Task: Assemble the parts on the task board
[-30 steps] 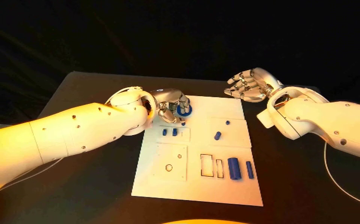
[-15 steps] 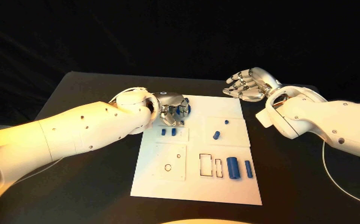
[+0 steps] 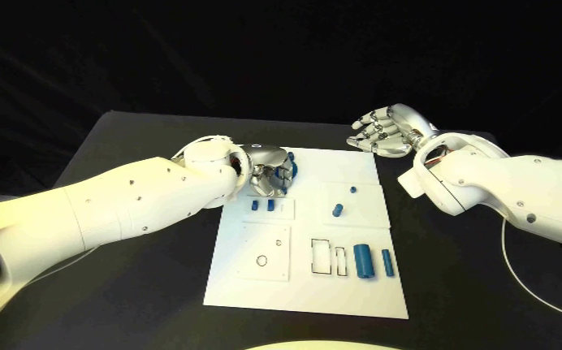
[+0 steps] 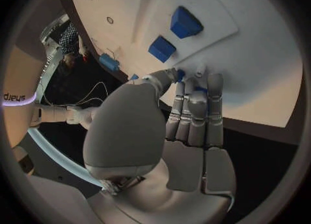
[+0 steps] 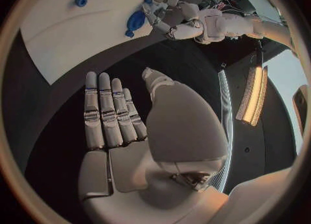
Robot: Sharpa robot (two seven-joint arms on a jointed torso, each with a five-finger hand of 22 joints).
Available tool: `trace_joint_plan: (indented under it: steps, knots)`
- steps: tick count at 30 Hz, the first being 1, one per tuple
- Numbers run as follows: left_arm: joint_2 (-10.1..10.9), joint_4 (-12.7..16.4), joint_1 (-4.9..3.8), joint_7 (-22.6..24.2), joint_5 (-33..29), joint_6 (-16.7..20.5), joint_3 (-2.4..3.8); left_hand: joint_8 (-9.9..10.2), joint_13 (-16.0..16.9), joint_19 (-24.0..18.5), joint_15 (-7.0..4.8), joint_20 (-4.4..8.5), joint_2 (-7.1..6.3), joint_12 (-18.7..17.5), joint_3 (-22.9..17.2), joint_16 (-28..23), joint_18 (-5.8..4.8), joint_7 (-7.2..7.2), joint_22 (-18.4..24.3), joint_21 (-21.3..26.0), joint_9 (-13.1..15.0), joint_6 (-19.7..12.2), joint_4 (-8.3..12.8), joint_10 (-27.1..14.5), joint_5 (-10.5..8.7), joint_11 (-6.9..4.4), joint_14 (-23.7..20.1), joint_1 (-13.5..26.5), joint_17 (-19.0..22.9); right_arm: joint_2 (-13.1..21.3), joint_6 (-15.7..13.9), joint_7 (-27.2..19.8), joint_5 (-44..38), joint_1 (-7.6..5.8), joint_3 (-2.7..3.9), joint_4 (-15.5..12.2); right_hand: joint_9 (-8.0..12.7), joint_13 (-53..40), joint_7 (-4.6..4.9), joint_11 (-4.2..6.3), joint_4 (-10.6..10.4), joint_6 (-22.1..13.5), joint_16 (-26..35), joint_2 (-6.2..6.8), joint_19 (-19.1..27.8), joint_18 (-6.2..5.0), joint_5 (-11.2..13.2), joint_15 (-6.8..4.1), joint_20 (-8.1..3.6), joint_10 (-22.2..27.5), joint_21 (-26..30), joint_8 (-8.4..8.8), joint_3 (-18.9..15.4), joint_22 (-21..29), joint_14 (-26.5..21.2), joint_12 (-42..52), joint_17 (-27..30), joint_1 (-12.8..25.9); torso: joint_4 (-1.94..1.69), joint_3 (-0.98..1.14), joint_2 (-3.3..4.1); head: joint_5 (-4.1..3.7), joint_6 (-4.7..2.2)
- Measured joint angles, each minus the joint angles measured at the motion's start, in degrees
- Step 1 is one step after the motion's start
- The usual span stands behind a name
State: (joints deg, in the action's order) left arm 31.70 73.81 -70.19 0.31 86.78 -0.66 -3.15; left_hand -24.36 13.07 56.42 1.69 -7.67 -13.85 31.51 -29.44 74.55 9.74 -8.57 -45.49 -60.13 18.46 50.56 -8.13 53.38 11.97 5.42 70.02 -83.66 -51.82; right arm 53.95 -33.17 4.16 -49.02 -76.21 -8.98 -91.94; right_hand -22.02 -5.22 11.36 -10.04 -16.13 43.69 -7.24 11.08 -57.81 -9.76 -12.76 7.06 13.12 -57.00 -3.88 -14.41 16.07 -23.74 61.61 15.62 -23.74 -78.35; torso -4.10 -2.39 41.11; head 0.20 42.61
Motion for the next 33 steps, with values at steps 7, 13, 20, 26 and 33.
trace_joint_plan:
  steps: [7,13,20,26,33]
  knots:
    - [-0.3,-0.3,-0.10,0.0,0.2,-0.7,0.05,0.2,-0.1,0.6,-0.23,-0.01,0.31,0.2,-0.5,1.2,0.00,0.17,-1.8,-1.4,-0.1,1.0,0.5,0.7,0.00,-0.30,0.9,-0.3,-1.5,-0.1,0.0,0.0,0.0,0.00,0.00,0.0,0.0,0.0,0.00,0.00,0.0,0.0,0.0,0.00,0.0,0.00,0.0,0.00,0.00,0.0,0.0,0.00,0.0,0.0,0.0,0.0,0.0,0.0,0.03,-0.01,0.04,-0.03,0.12]
    - [-0.5,-0.6,-0.13,0.1,0.1,-0.8,0.06,0.5,-0.2,0.7,-0.25,-0.10,0.31,0.2,-0.7,1.8,-0.01,0.08,-2.1,-1.7,-0.2,1.1,0.7,1.1,0.00,-0.31,1.5,-0.3,-2.2,-0.1,0.0,0.0,0.0,0.00,0.00,-0.1,0.0,0.1,0.00,0.00,0.0,0.0,0.0,0.00,0.0,0.00,0.0,0.00,0.00,0.0,0.0,0.00,0.0,0.1,0.0,0.0,0.1,0.0,0.03,0.03,0.03,-0.12,0.09]
    - [-0.8,-1.0,-0.16,0.1,-0.2,-1.4,0.08,0.9,-0.4,0.7,-0.25,-0.10,0.31,0.2,-0.7,2.4,-0.01,0.08,-2.0,-1.7,-0.2,1.1,0.7,1.1,0.00,-0.31,1.9,-0.3,-3.0,0.0,0.0,0.0,0.0,0.00,0.00,-0.1,0.0,0.1,0.00,0.00,0.0,0.0,0.0,0.00,0.0,0.00,0.0,0.00,0.00,0.0,0.0,0.00,0.0,0.1,0.0,0.0,0.1,0.0,-0.15,0.05,-0.06,-0.19,0.01]
    - [-0.9,-1.1,-0.22,0.1,-0.6,-1.8,0.08,0.9,-0.4,0.7,-0.25,-0.10,0.54,0.3,-0.8,2.7,-0.01,0.28,-2.3,-2.0,-0.3,1.3,0.8,1.3,0.00,-0.51,2.3,-0.1,-3.3,0.0,0.0,0.0,0.0,0.00,0.00,-0.3,0.0,0.1,0.00,0.00,0.0,0.0,0.0,0.00,0.0,0.00,0.0,0.00,0.00,0.0,0.0,0.00,0.0,0.2,0.0,0.0,0.1,0.0,-0.16,0.05,-0.06,-0.08,-0.02]
    - [-1.0,-1.3,-0.29,0.1,-1.0,-1.9,0.06,1.1,-0.5,0.7,-0.34,-0.10,0.84,-0.4,-0.8,3.1,-0.01,0.28,-2.9,-2.4,-0.3,1.7,0.8,2.0,-0.14,-0.41,2.4,0.2,-3.1,0.0,0.0,0.1,0.0,-0.01,0.00,-0.3,0.0,0.1,0.00,0.00,0.0,0.0,0.0,0.00,0.0,0.00,0.0,0.00,0.00,0.0,0.0,0.00,0.0,0.2,0.0,0.0,0.1,0.0,-0.11,0.01,-0.04,0.09,0.01]
